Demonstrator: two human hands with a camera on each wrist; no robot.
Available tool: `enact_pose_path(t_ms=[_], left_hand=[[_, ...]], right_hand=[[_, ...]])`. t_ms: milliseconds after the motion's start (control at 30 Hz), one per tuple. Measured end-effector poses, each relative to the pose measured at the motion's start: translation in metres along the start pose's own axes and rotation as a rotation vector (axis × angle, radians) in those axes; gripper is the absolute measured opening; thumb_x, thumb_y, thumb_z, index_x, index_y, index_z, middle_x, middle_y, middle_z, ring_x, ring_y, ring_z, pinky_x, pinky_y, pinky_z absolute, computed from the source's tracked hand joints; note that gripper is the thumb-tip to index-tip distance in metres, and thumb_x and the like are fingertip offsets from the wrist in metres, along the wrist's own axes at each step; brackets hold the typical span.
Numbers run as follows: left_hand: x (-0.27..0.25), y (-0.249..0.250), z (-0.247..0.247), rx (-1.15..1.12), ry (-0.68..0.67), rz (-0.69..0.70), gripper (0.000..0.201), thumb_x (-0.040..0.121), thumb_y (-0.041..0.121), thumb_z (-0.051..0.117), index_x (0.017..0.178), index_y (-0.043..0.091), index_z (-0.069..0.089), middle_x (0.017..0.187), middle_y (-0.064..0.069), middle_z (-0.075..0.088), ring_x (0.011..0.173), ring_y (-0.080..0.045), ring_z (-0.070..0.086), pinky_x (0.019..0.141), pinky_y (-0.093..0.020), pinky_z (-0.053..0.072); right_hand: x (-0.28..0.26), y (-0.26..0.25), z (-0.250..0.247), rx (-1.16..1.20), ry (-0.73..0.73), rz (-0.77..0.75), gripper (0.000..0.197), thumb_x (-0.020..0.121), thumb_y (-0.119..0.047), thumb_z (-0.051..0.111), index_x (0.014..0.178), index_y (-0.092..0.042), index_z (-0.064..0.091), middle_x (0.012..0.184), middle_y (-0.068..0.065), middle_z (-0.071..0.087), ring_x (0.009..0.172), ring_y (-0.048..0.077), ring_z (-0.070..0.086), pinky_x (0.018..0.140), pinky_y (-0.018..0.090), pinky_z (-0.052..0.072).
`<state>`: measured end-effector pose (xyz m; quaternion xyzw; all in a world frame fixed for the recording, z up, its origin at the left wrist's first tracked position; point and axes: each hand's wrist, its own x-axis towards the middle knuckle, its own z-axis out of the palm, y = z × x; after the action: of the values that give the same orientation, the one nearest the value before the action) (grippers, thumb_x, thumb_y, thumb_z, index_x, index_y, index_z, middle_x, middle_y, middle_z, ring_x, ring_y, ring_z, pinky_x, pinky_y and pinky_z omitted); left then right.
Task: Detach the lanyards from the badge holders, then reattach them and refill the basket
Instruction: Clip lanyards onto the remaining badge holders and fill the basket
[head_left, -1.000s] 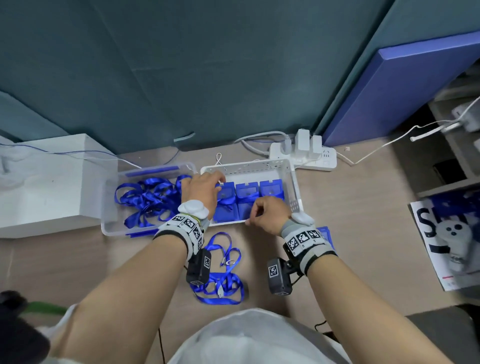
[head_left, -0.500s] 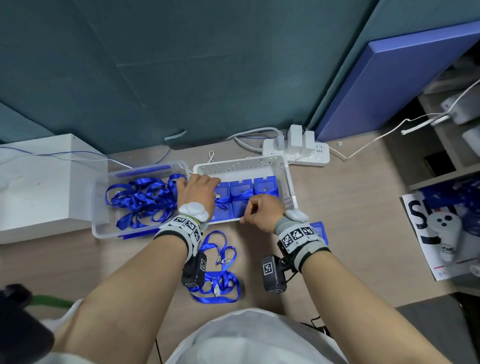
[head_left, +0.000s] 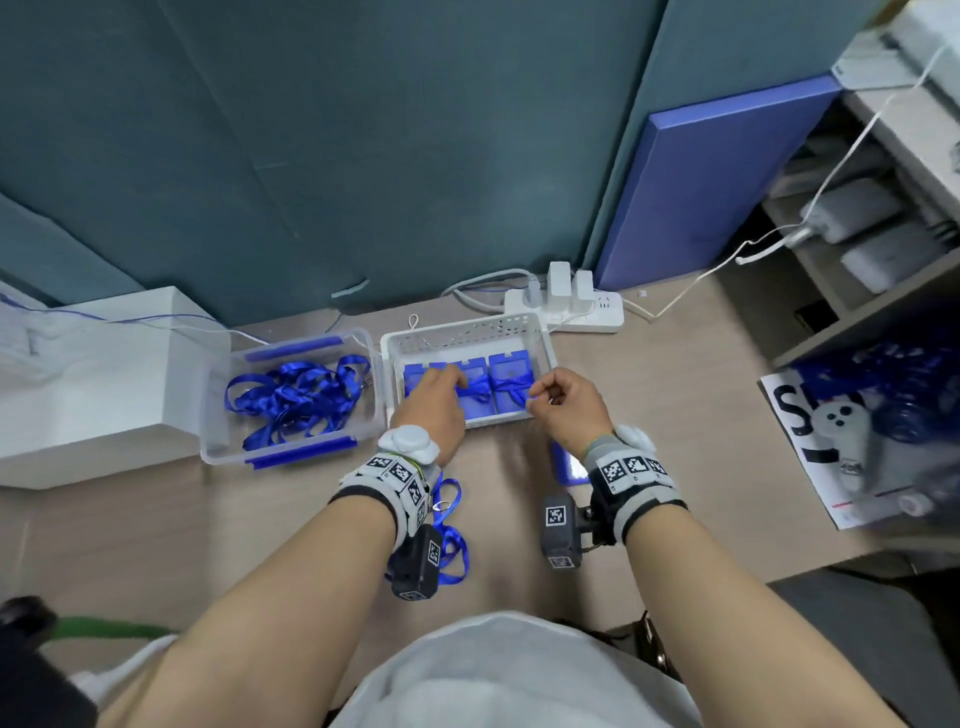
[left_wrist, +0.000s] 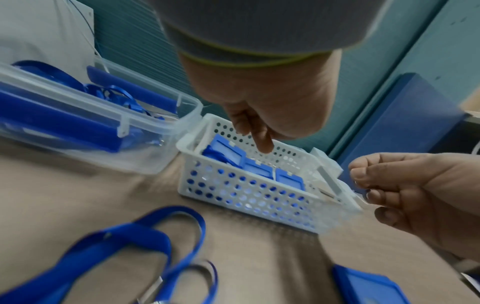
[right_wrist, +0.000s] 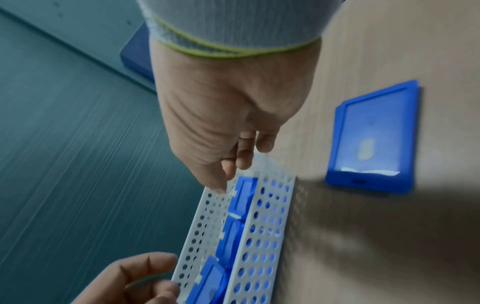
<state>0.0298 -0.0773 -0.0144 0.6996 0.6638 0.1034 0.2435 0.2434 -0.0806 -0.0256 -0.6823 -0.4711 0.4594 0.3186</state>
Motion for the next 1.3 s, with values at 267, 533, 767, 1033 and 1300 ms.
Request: enact_pose_path(t_ms=[267,533,767,1033,1300], left_hand=[[-0.040,0.052,0.094,-0.231,-0.190,-0.080,0.012,0.080,0.027,0.060,0.090,0.034,0.060,0.088,0.009,0.065,0.085,-0.019,0.063,0.073,-0.027,0.047],[-0.043,0.078,0.151,-0.338,-0.240,-0.350,0.028,0.077,0.040,0.072,0.098,0.025,0.059,0.093,-0.001,0.070,0.084,-0.024,0.067,0.078,-0.037,0.055],[-0.038,0.086,0.162,-0.401,-0.183,-0.454,0.020,0.077,0.032,0.075,0.077,0.026,0.056,0.081,-0.001,0.071,0.075,-0.024,0.068,0.072,-0.035,0.056],[-0.035,0.087,0.143,-0.485,-0.196,-0.368,0.008,0.095,0.017,0.063,0.087,0.017,0.067,0.071,0.004,0.057,0.060,-0.009,0.048,0.051,-0.014,0.034],[-0.056,0.050,0.083,-0.412,-0.023,-0.421,0.027,0.097,0.009,0.047,0.085,0.023,0.067,0.073,0.002,0.065,0.064,-0.016,0.063,0.053,-0.020,0.044]], right_hand=[[-0.041,0.080,-0.058,-0.367,0.050,0.128,0.036,0.072,-0.012,0.074,0.103,-0.030,0.067,0.106,0.002,0.054,0.096,0.023,0.059,0.087,0.029,0.049],[-0.046,0.102,-0.066,-0.512,-0.082,0.141,0.058,0.073,-0.030,0.062,0.129,-0.044,0.052,0.122,0.000,0.040,0.113,0.029,0.053,0.099,0.041,0.050],[-0.036,0.109,-0.073,-0.518,-0.162,0.050,0.047,0.081,-0.022,0.064,0.124,-0.033,0.048,0.115,0.000,0.037,0.090,0.025,0.060,0.090,0.040,0.055],[-0.027,0.089,-0.076,-0.778,-0.186,-0.075,0.044,0.072,-0.052,0.077,0.108,-0.034,0.059,0.112,-0.006,0.047,0.103,0.017,0.041,0.086,0.033,0.034],[-0.027,0.058,-0.028,-0.548,-0.494,-0.040,0.036,0.096,-0.027,0.052,0.131,-0.023,0.058,0.128,0.005,0.065,0.117,0.029,0.061,0.101,0.037,0.047]])
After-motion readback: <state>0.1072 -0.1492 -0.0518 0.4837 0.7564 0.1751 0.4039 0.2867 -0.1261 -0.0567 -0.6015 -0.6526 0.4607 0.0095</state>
